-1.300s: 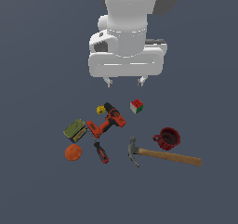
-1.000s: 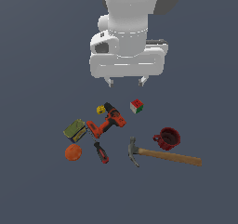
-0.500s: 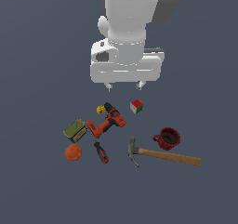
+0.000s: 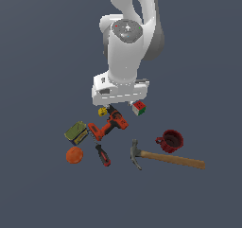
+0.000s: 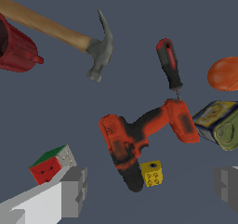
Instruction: Pick up a designated object from a clutter of objects.
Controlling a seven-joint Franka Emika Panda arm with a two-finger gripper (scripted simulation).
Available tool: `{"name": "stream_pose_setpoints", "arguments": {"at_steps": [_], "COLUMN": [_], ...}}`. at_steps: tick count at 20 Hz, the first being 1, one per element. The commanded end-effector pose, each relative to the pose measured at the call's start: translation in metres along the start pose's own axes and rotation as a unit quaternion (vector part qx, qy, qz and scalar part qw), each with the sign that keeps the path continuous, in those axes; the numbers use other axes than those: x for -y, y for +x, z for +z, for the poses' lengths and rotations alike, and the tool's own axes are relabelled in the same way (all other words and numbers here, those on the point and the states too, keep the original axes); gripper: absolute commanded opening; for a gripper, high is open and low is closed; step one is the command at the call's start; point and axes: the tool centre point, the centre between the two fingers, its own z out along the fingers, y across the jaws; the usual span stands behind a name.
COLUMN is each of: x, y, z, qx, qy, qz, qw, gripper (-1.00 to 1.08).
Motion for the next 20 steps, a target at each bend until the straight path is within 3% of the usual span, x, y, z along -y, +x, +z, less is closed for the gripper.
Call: {"name": "stream_pose_setpoints", "arguments": {"at_steps": [1,10,15,20], "x": [-0.003,-0.001,0.002,0.002], "y": [-0.014,-0.066,-0.082,-0.083], "z": [0.041,0.143,0.166,0.168], "qx": [0.023,0.082,0.096,0.097], "qy": [-0.010,-0.019,-0.016,-0.016], "qz": [-0.039,-0.155,-0.185,-0.186], "qw": [0.9990,0.9843,0.9779,0.9775], "gripper": [1.08,1.08,1.08,1.08]}}
